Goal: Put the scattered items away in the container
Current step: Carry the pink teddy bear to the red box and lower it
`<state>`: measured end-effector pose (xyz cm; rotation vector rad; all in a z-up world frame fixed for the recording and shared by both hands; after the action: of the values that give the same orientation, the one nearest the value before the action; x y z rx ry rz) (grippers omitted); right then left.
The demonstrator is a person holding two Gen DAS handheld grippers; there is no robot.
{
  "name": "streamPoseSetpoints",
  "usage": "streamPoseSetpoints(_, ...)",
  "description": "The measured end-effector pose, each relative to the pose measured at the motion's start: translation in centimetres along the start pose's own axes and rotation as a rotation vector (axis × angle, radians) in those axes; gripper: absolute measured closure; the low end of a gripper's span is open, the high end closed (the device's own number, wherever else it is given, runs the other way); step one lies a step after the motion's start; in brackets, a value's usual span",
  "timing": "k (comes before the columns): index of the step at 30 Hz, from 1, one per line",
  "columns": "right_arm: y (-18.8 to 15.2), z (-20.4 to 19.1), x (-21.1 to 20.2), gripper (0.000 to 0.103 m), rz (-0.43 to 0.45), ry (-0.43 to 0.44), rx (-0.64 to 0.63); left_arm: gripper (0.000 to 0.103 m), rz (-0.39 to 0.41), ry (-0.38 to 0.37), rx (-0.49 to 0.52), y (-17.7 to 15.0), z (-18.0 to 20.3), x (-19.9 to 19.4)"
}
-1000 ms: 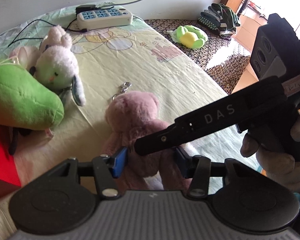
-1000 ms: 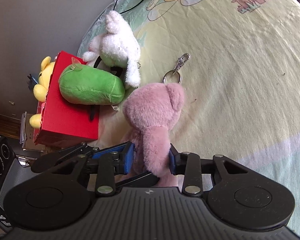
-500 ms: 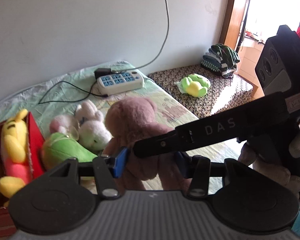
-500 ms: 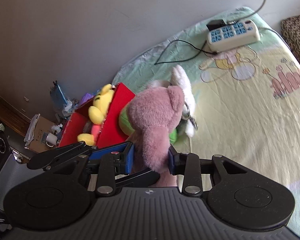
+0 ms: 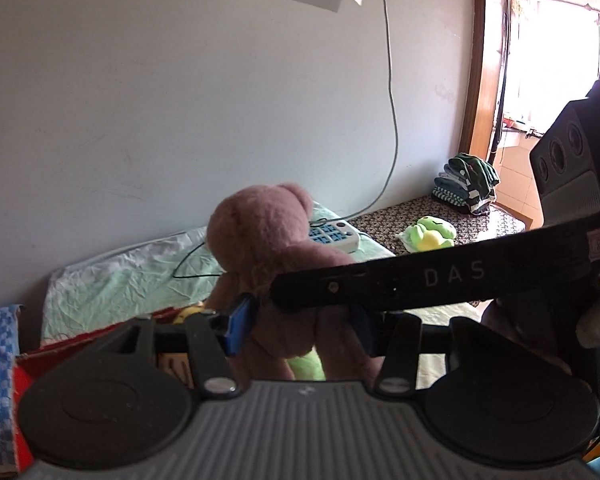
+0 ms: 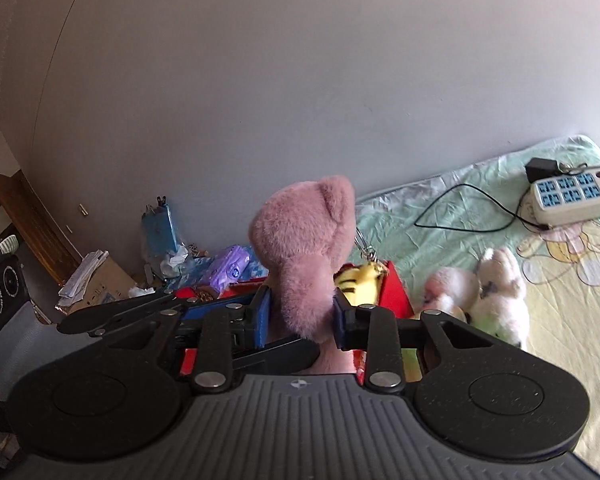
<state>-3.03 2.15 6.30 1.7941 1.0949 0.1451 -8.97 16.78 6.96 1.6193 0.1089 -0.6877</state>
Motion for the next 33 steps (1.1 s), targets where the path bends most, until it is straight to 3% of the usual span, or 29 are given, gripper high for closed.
streamPoseSetpoints(6,-1.9,-4.0,6.3,0.073,0.040,-0.091,-0.089,0.052,-0.058,0.006,0.044,-0.5,-6.3,0.7)
streamPoseSetpoints(11,-3.7,-5.0,10.3,0.077,0.037,-0.168,-0.084,0.052,-0.139,-0.044,0.000,-1.7,-10.4,2.9)
streamPoseSetpoints(21,-6.0,-4.3,15.8,0.080,-0.053,-0.343,0.019,0.052,-0.280,-0.122,0.028,-4.7,-12.2,7.6)
streamPoseSetpoints(33,-6.6,-3.7,19.0,0.081,-0.137,-0.454,0.064,0.051,-0.383,-0.202,0.025,-5.5,-13.8,10.4)
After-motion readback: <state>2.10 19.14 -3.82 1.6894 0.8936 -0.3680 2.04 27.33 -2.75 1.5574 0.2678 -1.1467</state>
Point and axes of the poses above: each gripper's, at about its wrist camera, not at the fingertips, and x roughly the way its jaws point, z to its right, y to its top, the point moved 2 cm from there along x, roughly the way its jaws point, and after that the axes turned 3 degrees about y, right-handed, at the moved point
